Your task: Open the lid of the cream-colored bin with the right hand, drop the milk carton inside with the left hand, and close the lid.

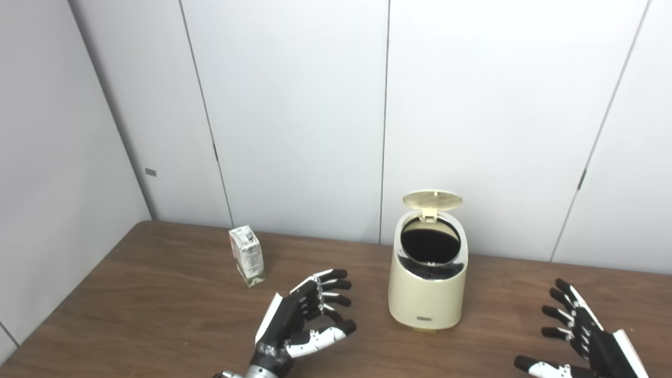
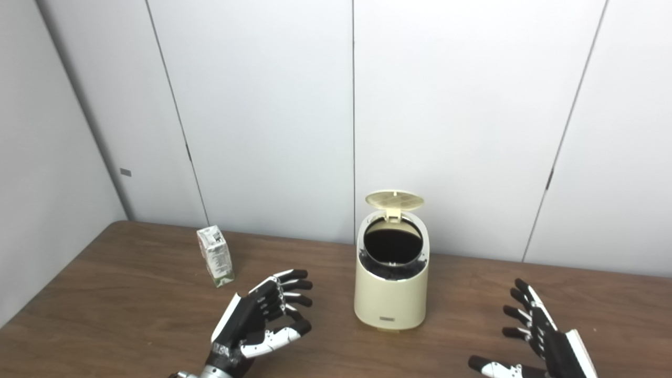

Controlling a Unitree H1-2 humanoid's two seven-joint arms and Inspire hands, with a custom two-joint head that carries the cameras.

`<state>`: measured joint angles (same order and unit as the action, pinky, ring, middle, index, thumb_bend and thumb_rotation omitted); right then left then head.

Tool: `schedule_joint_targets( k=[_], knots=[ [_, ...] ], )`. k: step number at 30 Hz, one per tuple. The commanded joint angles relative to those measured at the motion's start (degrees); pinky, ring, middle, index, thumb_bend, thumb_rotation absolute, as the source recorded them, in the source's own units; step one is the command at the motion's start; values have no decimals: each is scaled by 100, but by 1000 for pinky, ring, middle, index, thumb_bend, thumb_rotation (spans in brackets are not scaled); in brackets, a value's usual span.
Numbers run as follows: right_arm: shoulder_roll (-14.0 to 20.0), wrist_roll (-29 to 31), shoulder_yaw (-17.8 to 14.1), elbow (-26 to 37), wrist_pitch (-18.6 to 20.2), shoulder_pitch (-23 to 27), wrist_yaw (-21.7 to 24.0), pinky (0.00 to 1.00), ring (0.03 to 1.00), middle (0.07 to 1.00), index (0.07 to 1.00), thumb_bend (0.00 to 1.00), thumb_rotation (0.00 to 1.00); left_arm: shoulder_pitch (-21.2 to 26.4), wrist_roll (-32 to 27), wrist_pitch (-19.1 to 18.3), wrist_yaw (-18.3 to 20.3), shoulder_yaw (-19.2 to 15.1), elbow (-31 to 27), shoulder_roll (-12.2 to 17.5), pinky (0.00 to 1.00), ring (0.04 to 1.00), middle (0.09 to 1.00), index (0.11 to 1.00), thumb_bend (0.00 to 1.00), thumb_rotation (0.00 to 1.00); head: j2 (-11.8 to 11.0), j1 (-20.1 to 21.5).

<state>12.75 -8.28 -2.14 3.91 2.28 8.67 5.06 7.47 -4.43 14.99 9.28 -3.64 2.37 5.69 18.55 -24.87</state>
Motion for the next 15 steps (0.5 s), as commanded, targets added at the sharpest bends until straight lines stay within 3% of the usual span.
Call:
schedule_joint_targets(
  k=[1, 4, 10, 15],
  knots=[
    [81, 29, -40, 148, -72, 216, -13, 590, 799, 881, 898, 826, 271, 149, 31, 241, -106, -105, -294, 159, 537, 671, 743, 805, 713, 167, -5, -20],
    [90, 93, -58, 188, -3, 222, -9, 503, 755, 859, 865, 867, 307, 159, 152, 222, -187, -221, -446, 322, 590, 706, 759, 821, 701, 181, -10, -98],
    [168, 78, -24, 202, -53, 241, 45, 425, 700, 814, 829, 936, 382, 373, 415, -78, -437, -578, -913, 735, 597, 702, 752, 813, 740, 224, 41, -163],
    [184, 17, -17, 258, 0, 208, 41, 395, 667, 794, 805, 956, 407, 620, 464, -264, -563, -885, -1028, 1097, 615, 703, 755, 806, 725, 158, 59, -170]
  ],
)
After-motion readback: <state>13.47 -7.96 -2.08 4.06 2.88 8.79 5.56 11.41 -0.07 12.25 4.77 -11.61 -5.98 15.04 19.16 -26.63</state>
